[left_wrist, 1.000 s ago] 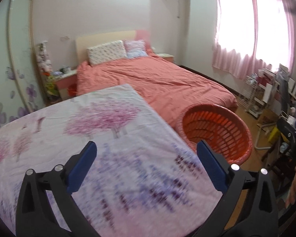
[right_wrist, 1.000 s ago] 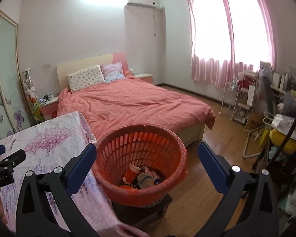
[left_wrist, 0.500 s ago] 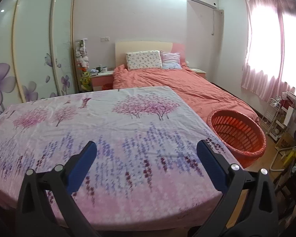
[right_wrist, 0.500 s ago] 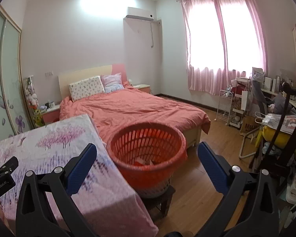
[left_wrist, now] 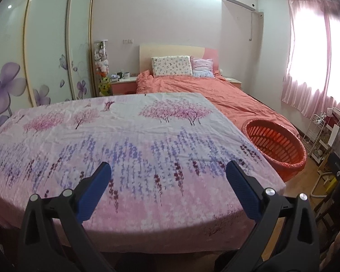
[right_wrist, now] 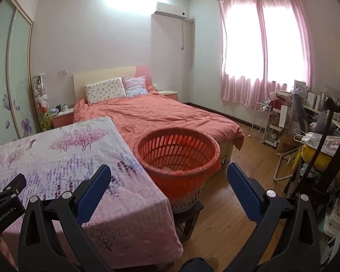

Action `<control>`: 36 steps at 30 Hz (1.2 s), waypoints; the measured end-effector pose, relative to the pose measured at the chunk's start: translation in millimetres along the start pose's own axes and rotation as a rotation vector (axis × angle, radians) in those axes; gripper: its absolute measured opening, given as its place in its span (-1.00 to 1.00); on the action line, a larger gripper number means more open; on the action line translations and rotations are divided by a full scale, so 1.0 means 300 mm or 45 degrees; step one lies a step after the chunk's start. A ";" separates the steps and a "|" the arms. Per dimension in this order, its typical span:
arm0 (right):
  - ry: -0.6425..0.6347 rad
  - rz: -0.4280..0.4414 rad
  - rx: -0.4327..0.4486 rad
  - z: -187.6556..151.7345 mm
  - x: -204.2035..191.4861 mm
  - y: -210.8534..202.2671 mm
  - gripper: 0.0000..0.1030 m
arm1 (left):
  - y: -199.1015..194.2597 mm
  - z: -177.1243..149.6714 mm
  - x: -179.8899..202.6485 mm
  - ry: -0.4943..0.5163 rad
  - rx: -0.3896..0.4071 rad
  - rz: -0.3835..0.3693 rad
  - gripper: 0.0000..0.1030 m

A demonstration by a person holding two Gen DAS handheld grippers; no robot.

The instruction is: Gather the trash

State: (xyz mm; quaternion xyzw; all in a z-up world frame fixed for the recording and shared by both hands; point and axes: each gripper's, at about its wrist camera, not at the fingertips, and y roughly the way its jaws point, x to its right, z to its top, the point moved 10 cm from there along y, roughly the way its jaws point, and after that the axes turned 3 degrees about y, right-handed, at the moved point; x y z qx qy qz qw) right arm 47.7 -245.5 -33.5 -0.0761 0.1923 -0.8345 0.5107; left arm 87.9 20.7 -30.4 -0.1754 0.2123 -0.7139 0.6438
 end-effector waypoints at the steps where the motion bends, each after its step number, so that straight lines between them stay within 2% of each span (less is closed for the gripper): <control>1: -0.001 -0.001 -0.008 -0.006 -0.005 -0.001 0.96 | 0.001 -0.007 -0.005 -0.006 -0.006 0.003 0.92; 13: 0.007 -0.008 -0.085 -0.063 -0.011 0.010 0.96 | 0.025 -0.058 -0.027 -0.035 -0.060 0.019 0.92; 28: 0.005 -0.011 -0.121 -0.084 -0.004 0.024 0.96 | 0.026 -0.070 -0.011 -0.030 -0.076 0.019 0.92; 36: 0.007 -0.028 -0.110 -0.081 0.005 0.019 0.96 | 0.022 -0.071 -0.010 -0.026 -0.087 0.060 0.92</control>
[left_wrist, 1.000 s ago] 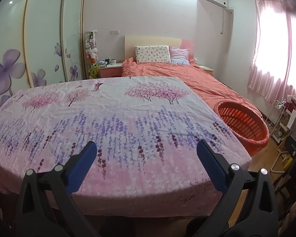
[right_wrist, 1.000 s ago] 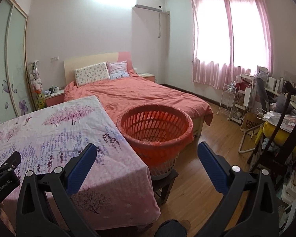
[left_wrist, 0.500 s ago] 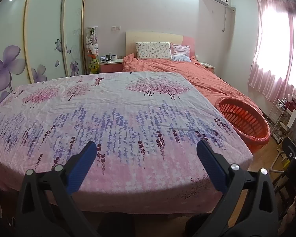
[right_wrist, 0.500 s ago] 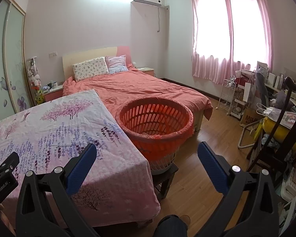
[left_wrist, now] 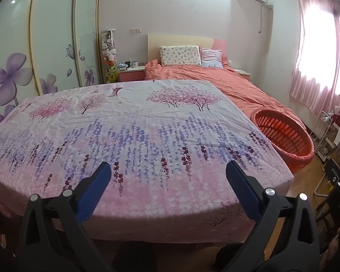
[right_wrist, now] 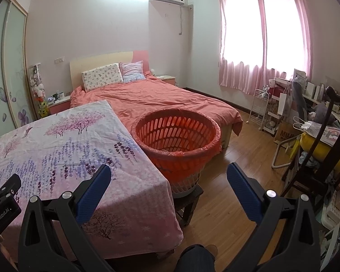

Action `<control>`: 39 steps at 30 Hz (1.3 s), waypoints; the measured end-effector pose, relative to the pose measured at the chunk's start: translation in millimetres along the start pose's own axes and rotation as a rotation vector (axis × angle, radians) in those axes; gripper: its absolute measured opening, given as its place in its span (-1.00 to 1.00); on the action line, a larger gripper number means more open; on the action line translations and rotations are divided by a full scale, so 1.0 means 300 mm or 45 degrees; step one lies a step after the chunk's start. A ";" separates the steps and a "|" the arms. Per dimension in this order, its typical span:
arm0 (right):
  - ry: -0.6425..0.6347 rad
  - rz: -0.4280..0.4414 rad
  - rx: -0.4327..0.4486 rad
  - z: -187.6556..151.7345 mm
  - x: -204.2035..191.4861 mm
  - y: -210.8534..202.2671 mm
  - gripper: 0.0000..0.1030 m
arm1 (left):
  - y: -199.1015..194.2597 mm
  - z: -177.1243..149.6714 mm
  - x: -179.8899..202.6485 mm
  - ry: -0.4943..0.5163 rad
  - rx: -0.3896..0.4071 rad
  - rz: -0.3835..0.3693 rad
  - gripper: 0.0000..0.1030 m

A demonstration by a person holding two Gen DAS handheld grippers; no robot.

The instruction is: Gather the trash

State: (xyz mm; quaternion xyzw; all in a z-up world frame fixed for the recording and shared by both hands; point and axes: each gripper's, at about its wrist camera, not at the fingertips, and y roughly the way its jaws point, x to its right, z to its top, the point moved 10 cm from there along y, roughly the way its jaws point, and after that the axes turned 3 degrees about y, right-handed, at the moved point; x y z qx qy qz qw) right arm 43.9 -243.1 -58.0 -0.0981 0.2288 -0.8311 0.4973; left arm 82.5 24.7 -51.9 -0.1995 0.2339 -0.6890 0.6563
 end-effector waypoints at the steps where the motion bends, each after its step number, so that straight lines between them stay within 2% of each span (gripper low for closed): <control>1: 0.000 0.000 0.001 0.001 0.000 -0.002 0.96 | -0.002 0.000 0.001 -0.002 -0.002 -0.001 0.92; 7: 0.007 -0.010 0.019 0.012 0.006 -0.012 0.96 | -0.023 0.014 0.006 0.026 0.024 0.038 0.92; 20: 0.028 -0.005 0.067 0.038 0.019 -0.047 0.96 | -0.095 0.043 0.041 0.036 0.089 -0.003 0.92; 39: 0.031 -0.001 0.066 0.037 0.020 -0.050 0.96 | -0.117 0.045 0.077 0.056 0.106 -0.049 0.92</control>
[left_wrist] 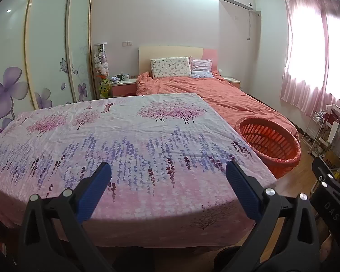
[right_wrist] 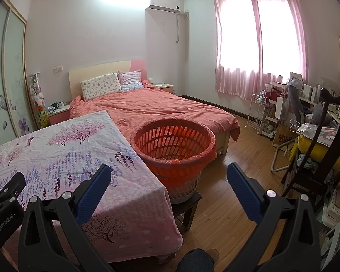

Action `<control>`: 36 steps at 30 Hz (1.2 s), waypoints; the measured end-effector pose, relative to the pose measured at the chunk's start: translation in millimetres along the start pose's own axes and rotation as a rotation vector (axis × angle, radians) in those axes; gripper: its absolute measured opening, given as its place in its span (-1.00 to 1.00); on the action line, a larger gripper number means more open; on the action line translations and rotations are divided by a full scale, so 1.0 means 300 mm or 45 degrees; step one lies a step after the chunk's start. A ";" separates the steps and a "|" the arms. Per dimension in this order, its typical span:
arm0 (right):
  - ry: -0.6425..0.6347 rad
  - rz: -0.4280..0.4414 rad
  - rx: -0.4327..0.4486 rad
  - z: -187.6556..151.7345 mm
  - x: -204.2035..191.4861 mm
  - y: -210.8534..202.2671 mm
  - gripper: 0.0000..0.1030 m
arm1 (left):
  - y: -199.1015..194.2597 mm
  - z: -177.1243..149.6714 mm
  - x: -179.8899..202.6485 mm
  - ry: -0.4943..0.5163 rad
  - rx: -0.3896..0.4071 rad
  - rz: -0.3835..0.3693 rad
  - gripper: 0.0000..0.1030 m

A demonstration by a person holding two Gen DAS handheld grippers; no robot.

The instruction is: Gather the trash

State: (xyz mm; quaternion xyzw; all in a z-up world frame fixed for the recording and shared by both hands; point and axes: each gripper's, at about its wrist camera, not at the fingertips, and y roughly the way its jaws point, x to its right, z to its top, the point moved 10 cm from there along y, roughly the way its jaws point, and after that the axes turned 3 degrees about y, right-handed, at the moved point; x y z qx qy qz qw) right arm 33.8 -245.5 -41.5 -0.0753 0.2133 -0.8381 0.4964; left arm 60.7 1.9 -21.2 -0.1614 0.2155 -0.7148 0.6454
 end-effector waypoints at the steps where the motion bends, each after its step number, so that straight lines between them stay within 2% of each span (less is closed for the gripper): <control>1: 0.000 0.000 0.000 0.001 0.000 0.000 0.96 | 0.000 0.000 0.001 0.000 0.000 0.000 0.92; 36: -0.002 0.001 -0.012 -0.013 -0.001 -0.003 0.96 | 0.017 -0.008 -0.007 -0.011 -0.028 0.001 0.92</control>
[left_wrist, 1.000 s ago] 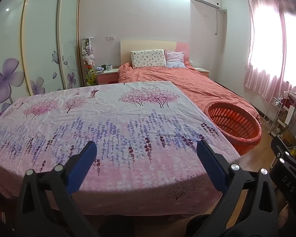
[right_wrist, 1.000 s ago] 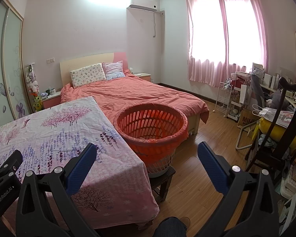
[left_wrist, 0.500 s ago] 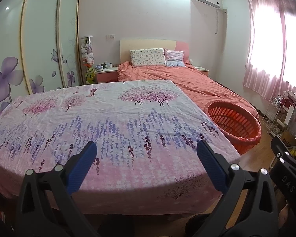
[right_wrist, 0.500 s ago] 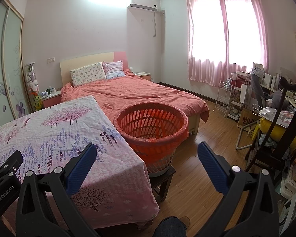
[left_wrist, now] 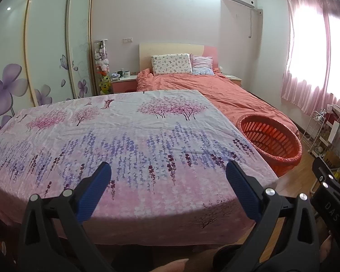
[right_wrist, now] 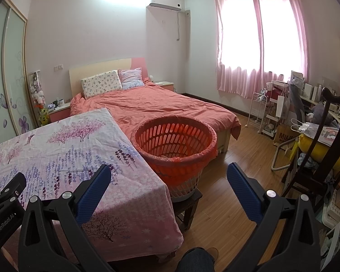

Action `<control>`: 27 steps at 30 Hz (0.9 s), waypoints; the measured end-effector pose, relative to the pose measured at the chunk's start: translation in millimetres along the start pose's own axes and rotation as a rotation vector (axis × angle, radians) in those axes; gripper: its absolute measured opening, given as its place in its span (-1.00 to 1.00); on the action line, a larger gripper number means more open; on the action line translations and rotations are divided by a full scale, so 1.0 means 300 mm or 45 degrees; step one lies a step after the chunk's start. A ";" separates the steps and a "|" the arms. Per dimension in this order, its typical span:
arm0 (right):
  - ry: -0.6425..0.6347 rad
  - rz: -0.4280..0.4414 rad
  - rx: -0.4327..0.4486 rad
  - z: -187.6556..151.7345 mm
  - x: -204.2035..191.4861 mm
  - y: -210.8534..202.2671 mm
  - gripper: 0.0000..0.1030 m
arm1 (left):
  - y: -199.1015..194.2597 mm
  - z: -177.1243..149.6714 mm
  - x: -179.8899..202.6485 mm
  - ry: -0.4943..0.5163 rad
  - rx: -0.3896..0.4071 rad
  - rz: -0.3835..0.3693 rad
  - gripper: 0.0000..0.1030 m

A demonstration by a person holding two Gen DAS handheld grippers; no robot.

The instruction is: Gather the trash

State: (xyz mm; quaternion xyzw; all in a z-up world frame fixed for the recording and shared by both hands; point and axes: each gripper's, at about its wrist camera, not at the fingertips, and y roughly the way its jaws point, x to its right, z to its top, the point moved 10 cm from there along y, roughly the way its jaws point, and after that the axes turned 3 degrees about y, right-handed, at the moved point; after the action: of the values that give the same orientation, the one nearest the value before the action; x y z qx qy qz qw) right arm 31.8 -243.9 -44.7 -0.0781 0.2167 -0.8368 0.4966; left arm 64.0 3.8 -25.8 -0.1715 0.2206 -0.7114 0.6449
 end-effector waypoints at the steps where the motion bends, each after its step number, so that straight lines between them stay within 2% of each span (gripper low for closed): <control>1: 0.000 0.000 -0.002 -0.003 0.000 0.003 0.96 | 0.000 0.000 0.000 0.000 0.000 -0.001 0.92; 27: -0.001 0.006 -0.024 -0.016 0.004 0.015 0.96 | 0.002 -0.003 0.001 0.001 -0.004 0.000 0.92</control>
State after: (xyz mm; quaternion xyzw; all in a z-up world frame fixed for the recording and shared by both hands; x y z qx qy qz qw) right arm 33.0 -245.4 -50.9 -0.0828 0.2247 -0.8335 0.4980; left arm 64.0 3.6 -27.0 -0.1722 0.2221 -0.7112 0.6444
